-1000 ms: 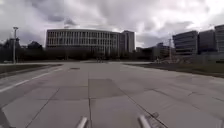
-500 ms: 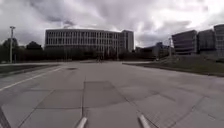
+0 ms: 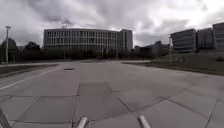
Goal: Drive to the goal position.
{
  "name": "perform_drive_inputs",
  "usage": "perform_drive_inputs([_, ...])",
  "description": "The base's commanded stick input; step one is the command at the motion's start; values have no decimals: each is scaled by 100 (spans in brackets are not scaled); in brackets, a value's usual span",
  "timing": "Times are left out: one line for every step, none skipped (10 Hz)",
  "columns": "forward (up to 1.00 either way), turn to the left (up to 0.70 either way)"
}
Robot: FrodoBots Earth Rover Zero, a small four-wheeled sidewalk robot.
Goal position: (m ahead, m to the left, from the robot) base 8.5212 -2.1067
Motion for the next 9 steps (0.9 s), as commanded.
perform_drive_inputs([70, 1])
perform_drive_inputs([70, 1])
perform_drive_inputs([70, 1])
perform_drive_inputs([70, 1])
perform_drive_inputs([70, 36])
perform_drive_inputs([70, 36])
perform_drive_inputs([70, 36])
perform_drive_inputs([70, 36])
perform_drive_inputs([70, 36])
